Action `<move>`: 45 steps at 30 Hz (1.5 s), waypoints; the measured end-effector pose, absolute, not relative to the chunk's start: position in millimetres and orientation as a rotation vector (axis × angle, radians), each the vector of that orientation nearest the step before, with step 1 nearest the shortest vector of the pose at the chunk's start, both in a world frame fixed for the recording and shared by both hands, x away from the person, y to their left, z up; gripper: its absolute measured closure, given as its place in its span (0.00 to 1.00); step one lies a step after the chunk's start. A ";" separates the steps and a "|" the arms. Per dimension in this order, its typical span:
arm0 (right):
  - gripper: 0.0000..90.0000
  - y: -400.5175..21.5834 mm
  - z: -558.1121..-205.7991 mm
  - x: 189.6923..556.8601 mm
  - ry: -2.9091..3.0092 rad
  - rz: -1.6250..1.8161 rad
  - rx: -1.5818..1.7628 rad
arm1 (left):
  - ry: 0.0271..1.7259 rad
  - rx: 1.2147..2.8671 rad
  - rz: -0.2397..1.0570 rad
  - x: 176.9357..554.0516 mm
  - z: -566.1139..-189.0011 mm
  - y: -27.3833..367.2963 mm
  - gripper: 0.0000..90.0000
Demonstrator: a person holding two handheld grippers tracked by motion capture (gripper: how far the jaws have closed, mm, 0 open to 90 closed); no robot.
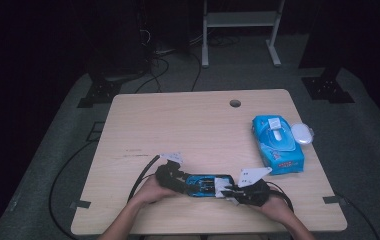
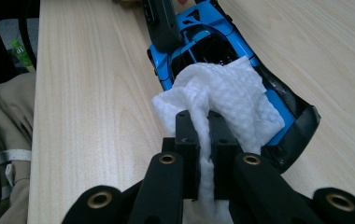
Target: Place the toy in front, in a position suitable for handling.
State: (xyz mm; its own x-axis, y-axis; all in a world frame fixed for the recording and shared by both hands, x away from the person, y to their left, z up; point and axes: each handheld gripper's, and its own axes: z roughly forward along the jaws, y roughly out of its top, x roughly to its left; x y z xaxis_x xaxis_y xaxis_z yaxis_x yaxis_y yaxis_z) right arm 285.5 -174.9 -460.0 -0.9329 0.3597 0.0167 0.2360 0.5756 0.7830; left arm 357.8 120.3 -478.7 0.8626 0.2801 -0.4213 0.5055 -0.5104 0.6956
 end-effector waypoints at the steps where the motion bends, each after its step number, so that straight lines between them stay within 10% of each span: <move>1: 0.94 -174.7 -460.0 285.2 2.657 1.288 0.505 | 0.573 2.131 -0.326 358.0 -478.7 120.6 0.44; 45: 0.94 -179.0 -456.2 282.1 2.652 1.295 0.523 | 0.524 1.997 -0.381 357.9 -478.8 129.6 0.65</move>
